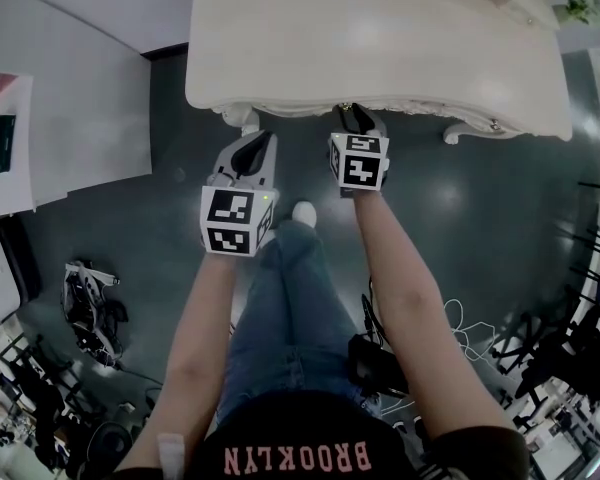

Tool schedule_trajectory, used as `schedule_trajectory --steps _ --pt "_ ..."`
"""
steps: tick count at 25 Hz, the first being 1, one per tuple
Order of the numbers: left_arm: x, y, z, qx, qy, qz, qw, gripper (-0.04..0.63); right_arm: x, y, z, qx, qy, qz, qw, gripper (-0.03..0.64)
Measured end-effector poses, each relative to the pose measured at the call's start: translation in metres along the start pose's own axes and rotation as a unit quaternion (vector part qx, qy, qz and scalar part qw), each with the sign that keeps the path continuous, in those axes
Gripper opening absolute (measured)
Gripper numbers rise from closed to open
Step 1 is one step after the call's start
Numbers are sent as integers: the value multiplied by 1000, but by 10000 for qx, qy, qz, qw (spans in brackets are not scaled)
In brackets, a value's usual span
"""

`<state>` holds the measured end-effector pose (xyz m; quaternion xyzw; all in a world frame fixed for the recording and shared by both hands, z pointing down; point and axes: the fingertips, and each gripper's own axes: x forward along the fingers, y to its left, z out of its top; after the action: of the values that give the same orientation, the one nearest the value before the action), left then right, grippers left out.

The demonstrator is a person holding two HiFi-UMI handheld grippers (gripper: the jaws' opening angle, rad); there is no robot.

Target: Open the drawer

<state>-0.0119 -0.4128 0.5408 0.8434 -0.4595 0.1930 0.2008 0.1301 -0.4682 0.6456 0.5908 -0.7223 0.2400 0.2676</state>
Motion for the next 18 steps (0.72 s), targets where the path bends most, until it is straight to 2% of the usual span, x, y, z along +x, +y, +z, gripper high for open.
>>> schedule_trajectory --steps 18 --pt "-17 0 -13 38 69 -218 9997 5 -7 -4 -3 336 173 -338 9987 112"
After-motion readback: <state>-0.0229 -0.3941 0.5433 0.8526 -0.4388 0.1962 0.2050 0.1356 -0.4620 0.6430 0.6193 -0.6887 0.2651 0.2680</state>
